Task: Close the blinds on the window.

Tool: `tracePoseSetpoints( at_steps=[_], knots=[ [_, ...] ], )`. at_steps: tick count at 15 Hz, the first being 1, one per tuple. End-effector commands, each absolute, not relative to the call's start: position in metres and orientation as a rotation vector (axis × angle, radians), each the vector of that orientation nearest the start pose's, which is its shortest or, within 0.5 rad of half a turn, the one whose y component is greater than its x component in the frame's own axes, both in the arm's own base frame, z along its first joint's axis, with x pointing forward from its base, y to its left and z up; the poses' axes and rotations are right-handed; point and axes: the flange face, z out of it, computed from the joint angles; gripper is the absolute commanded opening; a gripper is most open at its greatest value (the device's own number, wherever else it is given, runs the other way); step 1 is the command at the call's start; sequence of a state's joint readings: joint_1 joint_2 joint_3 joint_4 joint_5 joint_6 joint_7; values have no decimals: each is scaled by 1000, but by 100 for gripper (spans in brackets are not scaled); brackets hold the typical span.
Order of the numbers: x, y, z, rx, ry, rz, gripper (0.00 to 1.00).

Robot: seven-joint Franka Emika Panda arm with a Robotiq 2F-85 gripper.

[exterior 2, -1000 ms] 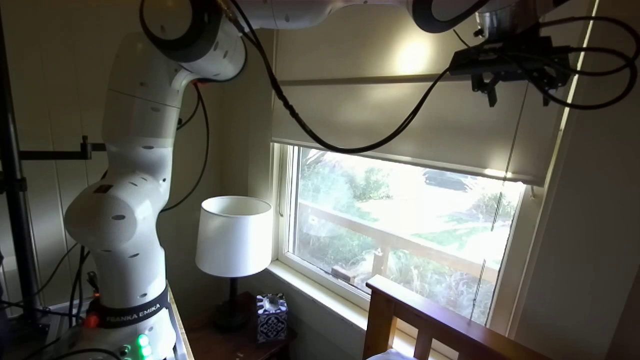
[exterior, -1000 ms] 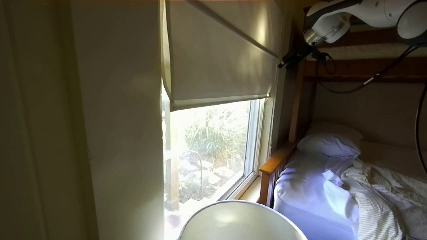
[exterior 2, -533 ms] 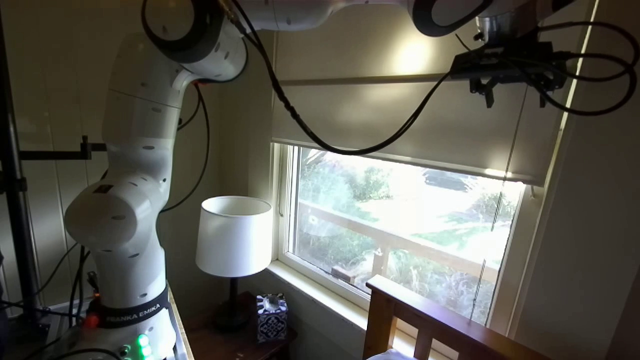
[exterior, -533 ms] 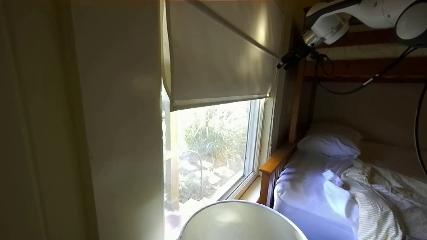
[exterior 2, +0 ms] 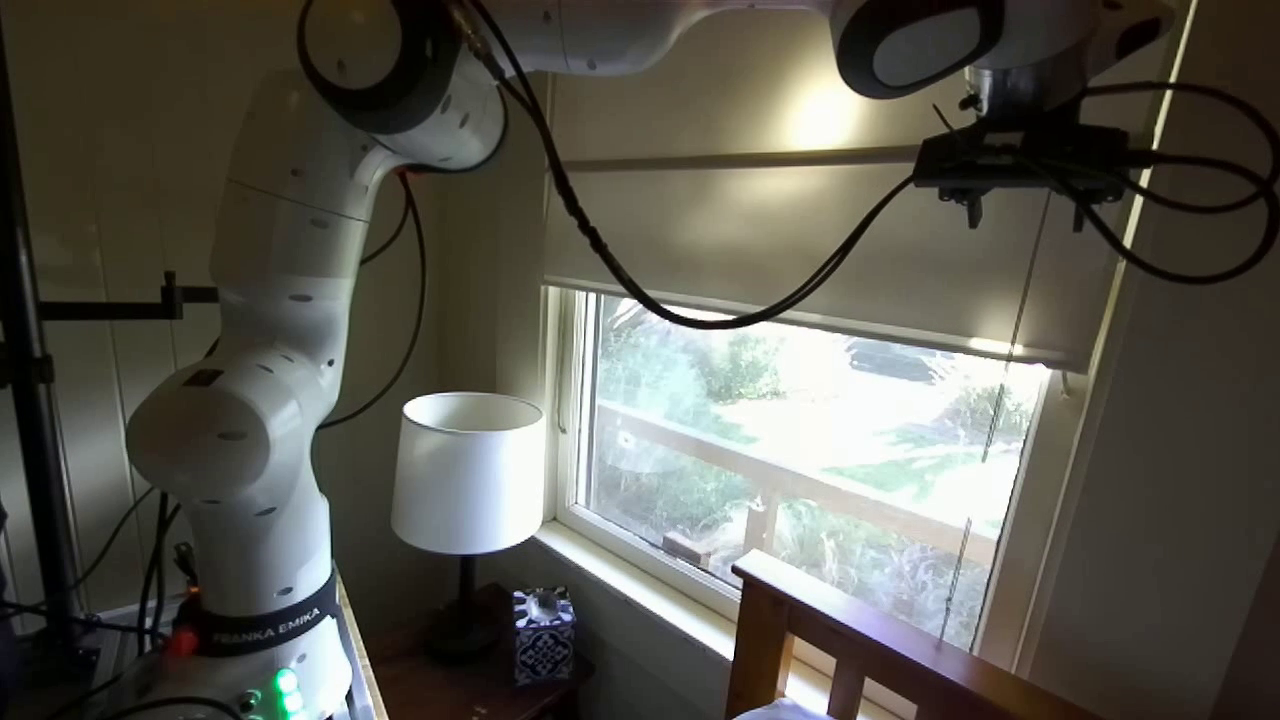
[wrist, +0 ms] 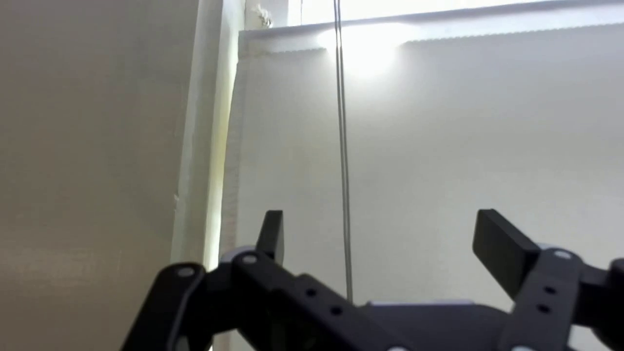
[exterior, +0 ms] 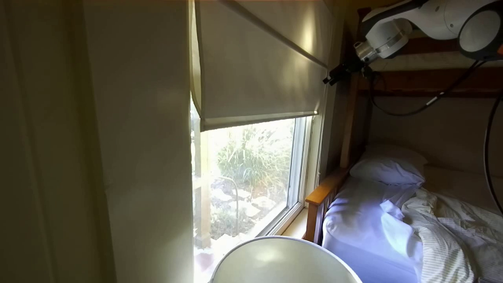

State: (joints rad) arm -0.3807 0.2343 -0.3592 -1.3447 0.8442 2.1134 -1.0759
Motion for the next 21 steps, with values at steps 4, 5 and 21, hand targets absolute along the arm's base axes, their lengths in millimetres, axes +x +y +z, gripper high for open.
tracePoseSetpoints(
  at_steps=[4,5,21],
  knots=[
    [549,-398,666,-2729,-212,-1351,86],
    [550,-399,666,-2729,-205,-1348,80],
    [528,-401,676,-2908,-74,-1205,0]
  ],
)
